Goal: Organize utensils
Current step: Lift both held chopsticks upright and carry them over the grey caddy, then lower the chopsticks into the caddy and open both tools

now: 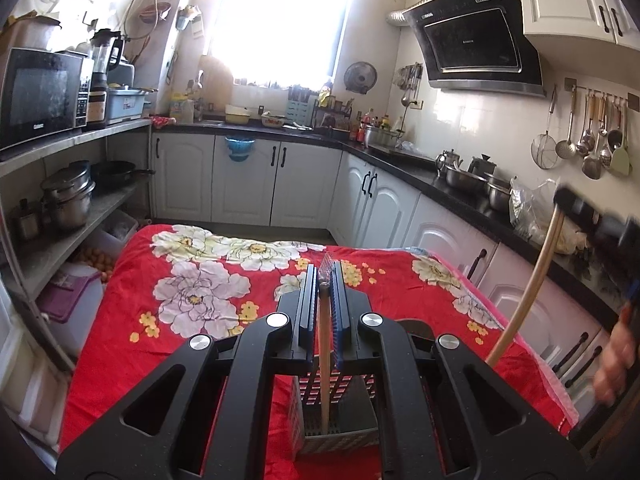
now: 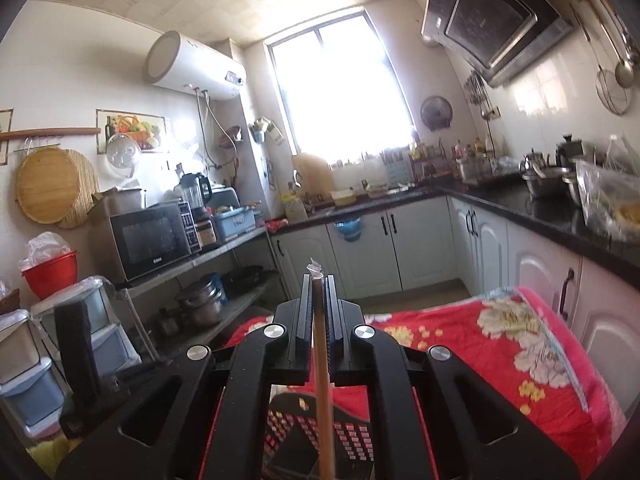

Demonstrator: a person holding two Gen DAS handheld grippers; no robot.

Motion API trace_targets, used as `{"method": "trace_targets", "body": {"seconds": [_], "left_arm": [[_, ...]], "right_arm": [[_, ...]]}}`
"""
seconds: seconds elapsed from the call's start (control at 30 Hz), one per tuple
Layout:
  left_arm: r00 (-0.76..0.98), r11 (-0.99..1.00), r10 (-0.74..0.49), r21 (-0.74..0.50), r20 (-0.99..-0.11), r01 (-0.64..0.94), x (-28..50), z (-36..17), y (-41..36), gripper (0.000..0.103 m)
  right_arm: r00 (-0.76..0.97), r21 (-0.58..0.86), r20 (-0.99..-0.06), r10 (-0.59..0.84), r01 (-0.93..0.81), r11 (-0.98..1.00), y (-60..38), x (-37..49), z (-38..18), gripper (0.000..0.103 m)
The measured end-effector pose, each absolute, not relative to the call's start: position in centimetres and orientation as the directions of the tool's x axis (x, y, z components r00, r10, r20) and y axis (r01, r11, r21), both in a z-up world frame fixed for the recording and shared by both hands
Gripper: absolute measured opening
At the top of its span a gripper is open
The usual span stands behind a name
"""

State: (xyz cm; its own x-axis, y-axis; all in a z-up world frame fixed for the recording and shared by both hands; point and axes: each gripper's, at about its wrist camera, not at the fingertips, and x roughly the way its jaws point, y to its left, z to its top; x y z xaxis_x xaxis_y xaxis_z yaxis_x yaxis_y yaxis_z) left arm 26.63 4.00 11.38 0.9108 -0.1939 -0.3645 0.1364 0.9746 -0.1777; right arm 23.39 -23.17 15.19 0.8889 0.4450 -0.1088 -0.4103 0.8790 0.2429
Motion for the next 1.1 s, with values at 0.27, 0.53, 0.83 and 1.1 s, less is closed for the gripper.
{"method": "trace_targets", "body": {"seconds": [0.27,0.53,0.83,1.1], "left_arm": [[0.905,0.974,-0.196,-0.178,-0.378,0.137,26.7,10.3,4.1,0.004],[0.901,0.974,-0.188,-0.19,-0.391,0.12,26.1,9.5,4.5,0.004],[0.892,0.971,-0.179,-0.221,-0.416,0.091,24.9,8.6,5.4,0.004],[0.891,0.975,-0.164,-0.209,-0.423,0.079,23.5,8.4,5.7,0.013]], "right_arm": [[0.907,0.21,-0.111,0.407,-0.379,0.901,-23.1,24.5,14.2,0.006],[0.91,0.235,-0.175,0.377,-0.334,0.913,-23.8,24.3,10.7,0.006],[0.887,0.277,-0.254,0.385,-0.315,0.908,-24.6,23.1,8.9,0.008],[0.87,0.31,-0.299,0.392,-0.3,0.902,-25.4,21.3,7.8,0.031]]}}
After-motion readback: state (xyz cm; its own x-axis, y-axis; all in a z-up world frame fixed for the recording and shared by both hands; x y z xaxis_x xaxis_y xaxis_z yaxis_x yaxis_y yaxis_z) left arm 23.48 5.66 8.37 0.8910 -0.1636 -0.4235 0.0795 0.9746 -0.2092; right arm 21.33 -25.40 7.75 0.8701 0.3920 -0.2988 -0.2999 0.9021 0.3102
